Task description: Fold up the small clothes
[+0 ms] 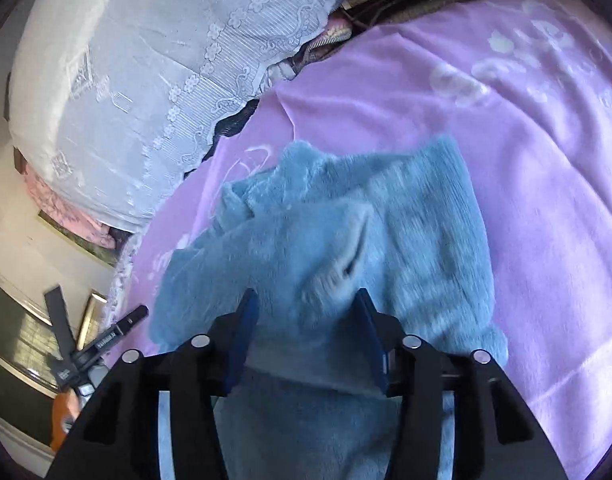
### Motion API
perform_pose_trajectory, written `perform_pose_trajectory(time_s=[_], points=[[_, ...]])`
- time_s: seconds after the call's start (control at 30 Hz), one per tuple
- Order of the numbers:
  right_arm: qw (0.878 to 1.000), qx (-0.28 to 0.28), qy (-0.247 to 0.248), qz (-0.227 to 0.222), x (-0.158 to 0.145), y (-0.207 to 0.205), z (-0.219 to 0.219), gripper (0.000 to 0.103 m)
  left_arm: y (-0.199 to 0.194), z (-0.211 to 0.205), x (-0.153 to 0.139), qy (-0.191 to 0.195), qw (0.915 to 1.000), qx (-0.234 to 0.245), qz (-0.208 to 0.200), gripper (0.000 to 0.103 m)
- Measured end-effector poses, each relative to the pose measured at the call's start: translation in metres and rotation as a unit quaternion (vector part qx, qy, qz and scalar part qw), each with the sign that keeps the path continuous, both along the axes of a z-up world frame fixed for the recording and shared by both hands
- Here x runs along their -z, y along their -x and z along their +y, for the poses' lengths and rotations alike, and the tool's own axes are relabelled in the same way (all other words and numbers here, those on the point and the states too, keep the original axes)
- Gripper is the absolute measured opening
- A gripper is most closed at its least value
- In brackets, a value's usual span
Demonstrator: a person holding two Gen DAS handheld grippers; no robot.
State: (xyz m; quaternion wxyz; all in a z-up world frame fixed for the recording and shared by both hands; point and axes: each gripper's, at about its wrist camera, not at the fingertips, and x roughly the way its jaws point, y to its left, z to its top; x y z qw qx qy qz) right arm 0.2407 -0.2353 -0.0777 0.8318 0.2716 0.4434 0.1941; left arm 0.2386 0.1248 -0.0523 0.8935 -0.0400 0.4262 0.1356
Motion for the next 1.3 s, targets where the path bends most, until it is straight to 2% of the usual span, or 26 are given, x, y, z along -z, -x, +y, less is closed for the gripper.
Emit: perform_pose_trajectory(time_s=[0.03, 0.07, 0.17, 0.2, 0.23, 0.27, 0.3, 0.37, 0.43, 0.5, 0.57, 0.63, 0.7, 0.8, 0.83, 0.87, 0.9, 0.93, 1.03, 1.07, 1.1, 1.13, 1.17, 1.2, 1.23, 1.3], points=[[1.0, 0.001, 0.011, 0.002, 0.001, -0.005, 0.004, 0.044, -0.01, -0.007, -0.004, -0.017, 0.9998, 0.008, 0.0, 0.078], [1.0, 0.008, 0.025, 0.001, 0.002, -0.008, 0.009, 0.005, -0.018, -0.013, -0.004, -0.025, 0.9995, 0.018, 0.002, 0.078], [0.998, 0.024, 0.046, -0.041, -0.015, -0.006, 0.011, 0.008, -0.042, -0.026, 0.002, -0.059, 0.9977, 0.031, 0.016, 0.08], [0.995, 0.037, 0.079, -0.058, -0.022, -0.003, 0.01, 0.008, -0.046, -0.028, 0.007, -0.071, 0.9969, 0.025, 0.02, 0.08], [0.993, 0.042, 0.094, -0.053, -0.023, -0.008, 0.006, 0.009, -0.051, -0.029, 0.015, -0.077, 0.9964, 0.023, 0.028, 0.08], [0.993, 0.038, 0.112, -0.026, -0.011, -0.015, 0.003, 0.013, -0.053, -0.028, 0.023, -0.073, 0.9963, 0.023, 0.038, 0.08], [0.993, 0.03, 0.118, -0.001, 0.003, -0.021, 0.002, 0.013, -0.054, -0.027, 0.033, -0.066, 0.9963, 0.025, 0.049, 0.083], [0.995, 0.027, 0.095, 0.0, 0.015, -0.022, -0.003, 0.014, -0.053, -0.024, 0.046, -0.062, 0.9966, 0.024, 0.047, 0.088], [0.994, 0.045, 0.099, -0.019, -0.002, -0.012, -0.007, 0.021, -0.049, -0.022, 0.043, -0.061, 0.9971, 0.021, 0.04, 0.09], [0.986, 0.076, 0.129, -0.069, -0.028, -0.004, -0.006, 0.021, -0.043, -0.018, 0.023, -0.054, 0.9982, 0.02, 0.019, 0.088], [0.983, 0.058, 0.144, -0.097, -0.045, -0.008, 0.006, 0.021, -0.039, -0.018, 0.0, -0.041, 0.9988, 0.023, -0.014, 0.088], [0.984, 0.022, 0.147, -0.094, -0.046, -0.033, 0.029, 0.021, -0.045, -0.025, -0.018, 0.005, 0.9983, 0.051, -0.028, 0.088], [0.984, 0.0, 0.158, -0.077, -0.035, -0.054, 0.052, 0.021, -0.059, -0.039, -0.018, 0.024, 0.9966, 0.077, -0.016, 0.088], [0.98, -0.022, 0.196, -0.021, 0.005, -0.075, 0.07, 0.018, -0.087, -0.068, 0.008, 0.01, 0.9941, 0.106, 0.019, 0.088], [0.982, -0.022, 0.185, -0.027, 0.012, -0.075, 0.068, 0.018, -0.099, -0.071, 0.029, -0.003, 0.9941, 0.098, 0.047, 0.089], [0.983, -0.022, 0.18, -0.031, 0.011, -0.074, 0.066, 0.017, -0.105, -0.068, 0.044, 0.0, 0.994, 0.09, 0.062, 0.09], [0.984, -0.018, 0.177, -0.029, 0.006, -0.071, 0.064, 0.018, -0.106, -0.063, 0.052, 0.015, 0.9944, 0.086, 0.059, 0.093], [0.984, -0.01, 0.176, -0.034, -0.002, -0.064, 0.062, 0.021, -0.1, -0.058, 0.049, 0.029, 0.9952, 0.084, 0.042, 0.092], [0.98, -0.021, 0.179, -0.085, -0.029, -0.031, 0.062, 0.028, -0.083, -0.054, 0.032, 0.035, 0.9964, 0.074, 0.023, 0.09], [0.978, -0.031, 0.183, -0.097, -0.032, -0.02, 0.064, 0.038, -0.069, -0.054, 0.023, 0.037, 0.9959, 0.083, 0.007, 0.09], [0.977, -0.034, 0.188, -0.093, -0.028, -0.016, 0.065, 0.042, -0.059, -0.055, 0.018, 0.036, 0.9949, 0.094, -0.002, 0.09], [0.977, -0.041, 0.195, -0.071, -0.014, -0.014, 0.067, 0.042, -0.051, -0.056, 0.015, 0.033, 0.994, 0.104, -0.008, 0.092], [0.978, -0.047, 0.196, -0.054, -0.003, -0.012, 0.065, 0.042, -0.043, -0.056, 0.018, 0.028, 0.9935, 0.11, -0.008, 0.094], [0.979, -0.046, 0.191, -0.058, 0.009, -0.01, 0.066, 0.042, -0.041, -0.057, 0.025, 0.023, 0.9938, 0.109, 0.002, 0.096], [0.979, -0.044, 0.188, -0.061, 0.008, -0.009, 0.065, 0.041, -0.043, -0.058, 0.042, 0.015, 0.9939, 0.105, 0.031, 0.099], [0.98, -0.034, 0.19, -0.054, -0.004, -0.007, 0.063, 0.039, -0.052, -0.052, 0.058, 0.042, 0.9932, 0.096, 0.05, 0.099]])
